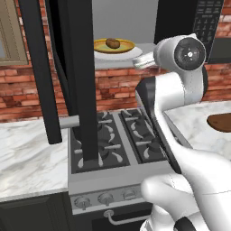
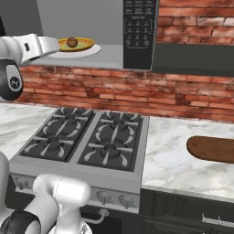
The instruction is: Retrieve the reheated potato from the microwave, then place the potato, cheese, and condiment on the cutting board.
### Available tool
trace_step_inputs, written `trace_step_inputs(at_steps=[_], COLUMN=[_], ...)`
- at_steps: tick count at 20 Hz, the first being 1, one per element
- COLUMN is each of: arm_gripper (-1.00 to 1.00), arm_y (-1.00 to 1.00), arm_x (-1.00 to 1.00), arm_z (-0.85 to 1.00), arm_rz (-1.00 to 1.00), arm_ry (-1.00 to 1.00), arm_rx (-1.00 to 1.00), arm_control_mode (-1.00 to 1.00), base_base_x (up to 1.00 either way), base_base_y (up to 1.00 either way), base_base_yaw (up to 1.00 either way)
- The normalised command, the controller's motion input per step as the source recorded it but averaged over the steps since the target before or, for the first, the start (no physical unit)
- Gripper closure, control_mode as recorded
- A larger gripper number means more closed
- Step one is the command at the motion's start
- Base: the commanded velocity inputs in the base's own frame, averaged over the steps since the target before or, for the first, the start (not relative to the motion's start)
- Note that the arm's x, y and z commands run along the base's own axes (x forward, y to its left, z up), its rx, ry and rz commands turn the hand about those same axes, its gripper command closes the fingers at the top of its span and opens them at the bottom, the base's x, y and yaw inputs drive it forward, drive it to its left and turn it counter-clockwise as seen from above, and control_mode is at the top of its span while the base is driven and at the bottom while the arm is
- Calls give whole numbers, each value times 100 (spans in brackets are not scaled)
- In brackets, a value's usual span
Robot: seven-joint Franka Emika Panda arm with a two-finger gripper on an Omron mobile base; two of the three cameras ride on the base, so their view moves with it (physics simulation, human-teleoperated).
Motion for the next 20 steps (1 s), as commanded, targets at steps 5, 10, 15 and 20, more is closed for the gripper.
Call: trace_step_inputs(at_steps=[5, 10, 15, 20], arm_gripper=[-100, -100, -100, -100], arm_y=[-8, 0, 1, 11], arm_x=[56, 45, 29, 38], arm_z=[26, 36, 21, -1], arm_rz=[-19, -5, 0, 3], arm_ry=[0, 1, 7, 0], arm_rx=[7, 19, 23, 25], arm_control_mode=[-100, -100, -100, -100], base_base_x=[0, 0, 0, 0], base_base_y=[0, 0, 0, 0], base_base_yaw=[0, 0, 0, 0])
